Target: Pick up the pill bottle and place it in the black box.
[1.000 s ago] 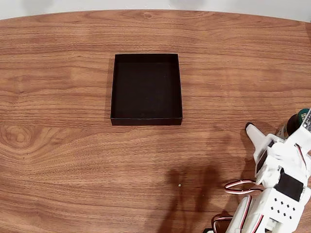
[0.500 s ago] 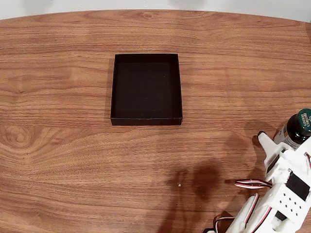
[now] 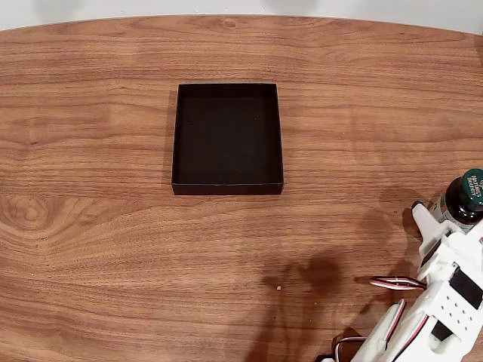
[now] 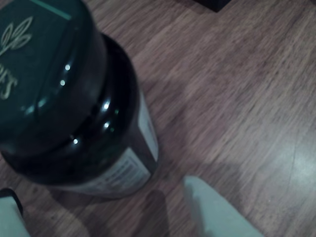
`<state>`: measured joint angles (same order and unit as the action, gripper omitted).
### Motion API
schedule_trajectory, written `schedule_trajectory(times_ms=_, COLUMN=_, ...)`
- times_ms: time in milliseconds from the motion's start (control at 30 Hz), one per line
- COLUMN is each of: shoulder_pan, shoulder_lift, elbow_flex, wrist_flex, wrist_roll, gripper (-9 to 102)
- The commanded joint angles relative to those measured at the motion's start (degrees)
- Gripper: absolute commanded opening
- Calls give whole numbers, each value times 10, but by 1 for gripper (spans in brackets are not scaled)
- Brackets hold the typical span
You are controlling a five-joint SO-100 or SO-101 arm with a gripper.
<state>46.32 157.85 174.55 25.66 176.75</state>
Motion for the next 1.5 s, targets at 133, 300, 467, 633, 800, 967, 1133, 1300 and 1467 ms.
schedule_trajectory(times_ms=133, shoulder_pan=1, shoulder_lift=-47, elbow_flex=-16, wrist_flex=-83, wrist_roll=-6, gripper=41)
schedule_trajectory(times_ms=300, shoulder_pan=-9, shoulder_lift=-64, elbow_flex=-16, wrist_flex=-116, wrist_roll=-9, gripper=41)
schedule_trajectory(times_ms=467, shoulder_pan=-26, shoulder_lift=-84, elbow_flex=-17, wrist_flex=-158, wrist_roll=-12, gripper=41)
schedule_trajectory(times_ms=633, shoulder_pan=-35, shoulder_lift=-107, elbow_flex=-18, wrist_flex=-196, wrist_roll=-2, gripper=41)
schedule_trajectory(times_ms=800, shoulder_pan=-40, shoulder_lift=-136, elbow_flex=-18, wrist_flex=-231, wrist_roll=11, gripper=42)
schedule_trajectory(times_ms=967, shoulder_pan=-43, shoulder_lift=-175, elbow_flex=-19, wrist_flex=-277, wrist_roll=12, gripper=42)
schedule_trajectory(times_ms=1133, shoulder_pan=-42, shoulder_lift=-243, elbow_flex=-20, wrist_flex=-352, wrist_roll=11, gripper=43)
schedule_trajectory(times_ms=1300, shoulder_pan=-43, shoulder_lift=-298, elbow_flex=-21, wrist_flex=-407, wrist_roll=10, gripper=44)
schedule_trajectory(times_ms=1467, shoulder_pan=-52, shoulder_lift=-316, elbow_flex=-22, wrist_flex=-431, wrist_roll=2, gripper=44)
